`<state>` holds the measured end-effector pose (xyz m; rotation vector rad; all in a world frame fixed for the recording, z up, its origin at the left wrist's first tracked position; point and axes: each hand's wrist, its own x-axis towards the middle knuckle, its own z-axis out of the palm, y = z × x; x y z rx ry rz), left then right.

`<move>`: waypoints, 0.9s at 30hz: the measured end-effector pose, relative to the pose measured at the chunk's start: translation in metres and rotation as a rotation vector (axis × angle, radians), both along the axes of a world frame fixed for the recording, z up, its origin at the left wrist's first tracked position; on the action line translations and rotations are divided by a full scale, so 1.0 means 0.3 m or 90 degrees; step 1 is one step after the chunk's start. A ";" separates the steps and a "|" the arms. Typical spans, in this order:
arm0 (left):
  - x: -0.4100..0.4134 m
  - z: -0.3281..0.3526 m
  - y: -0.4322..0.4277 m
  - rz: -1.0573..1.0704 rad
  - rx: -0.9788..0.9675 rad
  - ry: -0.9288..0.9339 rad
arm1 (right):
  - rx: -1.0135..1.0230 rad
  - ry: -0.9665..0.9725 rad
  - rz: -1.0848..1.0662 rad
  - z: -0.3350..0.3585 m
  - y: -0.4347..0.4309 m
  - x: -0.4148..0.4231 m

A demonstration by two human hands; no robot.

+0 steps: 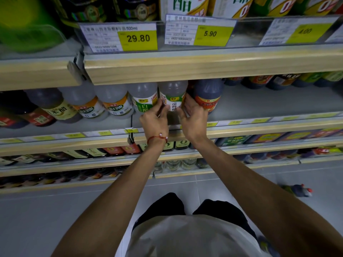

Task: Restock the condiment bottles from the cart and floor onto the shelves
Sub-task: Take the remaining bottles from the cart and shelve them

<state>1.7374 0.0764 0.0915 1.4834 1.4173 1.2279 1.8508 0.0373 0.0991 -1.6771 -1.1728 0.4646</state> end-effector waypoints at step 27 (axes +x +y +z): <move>0.299 0.032 -0.118 -0.083 -0.011 0.034 | -0.067 -0.093 0.058 0.020 -0.102 0.394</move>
